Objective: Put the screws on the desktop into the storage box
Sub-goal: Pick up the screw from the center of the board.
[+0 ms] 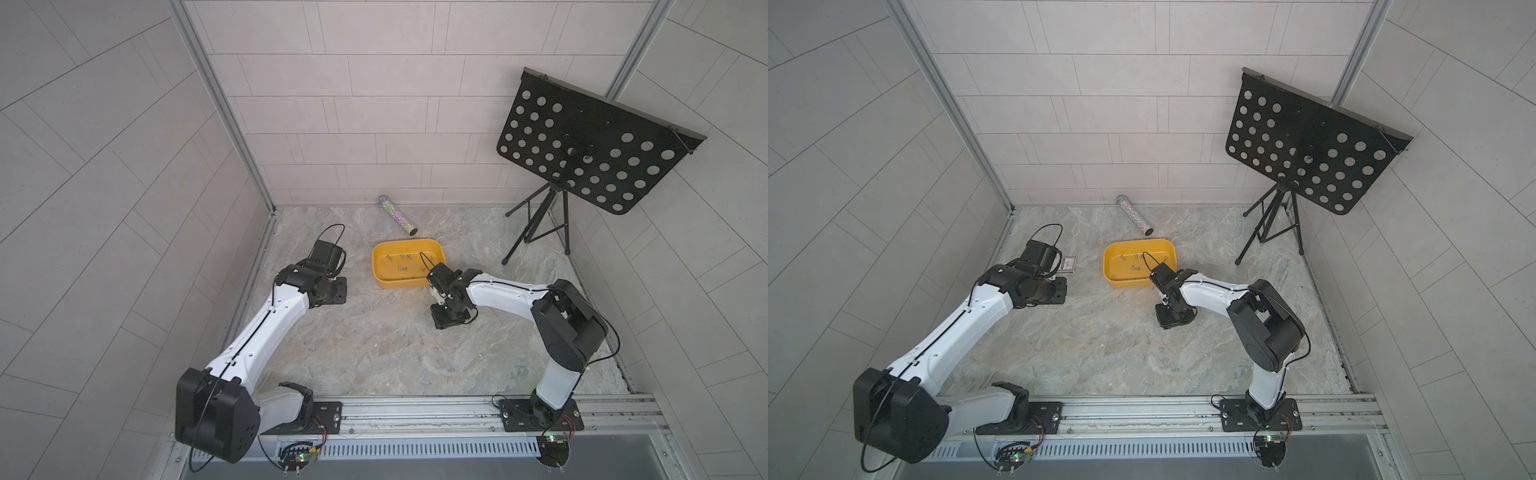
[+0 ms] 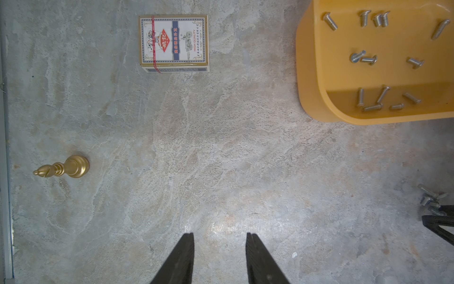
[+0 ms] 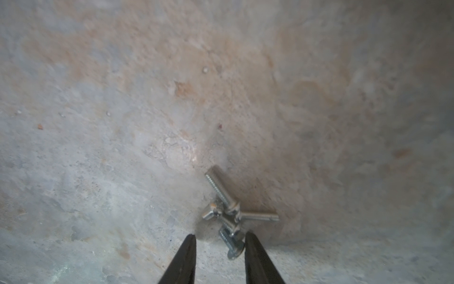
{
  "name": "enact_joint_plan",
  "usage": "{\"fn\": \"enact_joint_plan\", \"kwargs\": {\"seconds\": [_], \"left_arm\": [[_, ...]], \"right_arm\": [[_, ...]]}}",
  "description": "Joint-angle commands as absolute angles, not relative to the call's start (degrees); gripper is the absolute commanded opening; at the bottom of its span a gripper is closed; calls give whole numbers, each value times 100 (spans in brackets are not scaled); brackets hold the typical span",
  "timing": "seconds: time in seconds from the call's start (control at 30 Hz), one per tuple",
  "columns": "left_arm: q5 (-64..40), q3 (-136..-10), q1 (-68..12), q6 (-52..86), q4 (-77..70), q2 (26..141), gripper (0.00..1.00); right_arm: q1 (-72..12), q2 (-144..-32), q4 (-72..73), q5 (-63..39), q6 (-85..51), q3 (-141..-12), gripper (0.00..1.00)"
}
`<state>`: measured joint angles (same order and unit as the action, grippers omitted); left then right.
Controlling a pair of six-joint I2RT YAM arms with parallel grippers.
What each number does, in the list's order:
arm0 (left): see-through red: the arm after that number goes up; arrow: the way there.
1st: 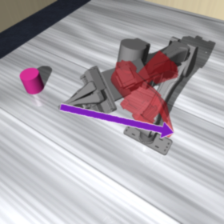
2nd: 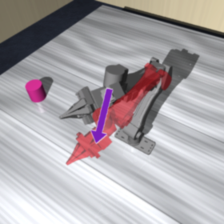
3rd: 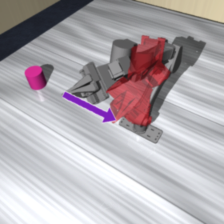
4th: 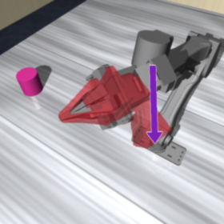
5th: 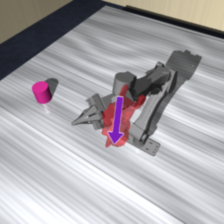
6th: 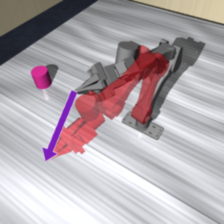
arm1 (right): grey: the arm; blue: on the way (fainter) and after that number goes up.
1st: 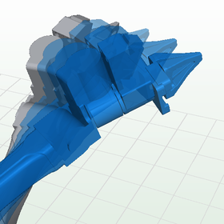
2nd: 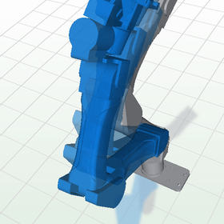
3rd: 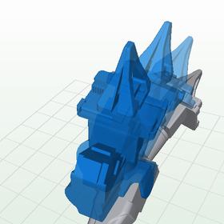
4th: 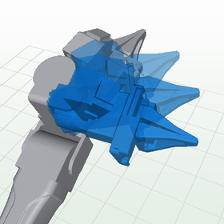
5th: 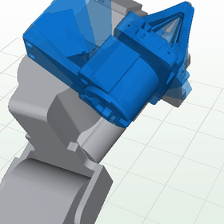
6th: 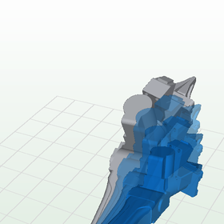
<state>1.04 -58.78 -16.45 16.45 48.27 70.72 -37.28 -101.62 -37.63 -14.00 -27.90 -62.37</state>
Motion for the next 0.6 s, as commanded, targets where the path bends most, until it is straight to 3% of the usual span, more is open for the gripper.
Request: {"fn": "enact_joint_plan", "kwargs": {"seconds": [0.0,0.57], "left_arm": [[80,-5802,-1600,1591,4832,7051,43],[80,-5805,-1600,1592,4826,7047,43]], "right_arm": [[-3830,-10301,-3788,-1484,-2757,-6222,35],[-3955,-10366,-3807,-1442,-2786,-6217,29]]}}
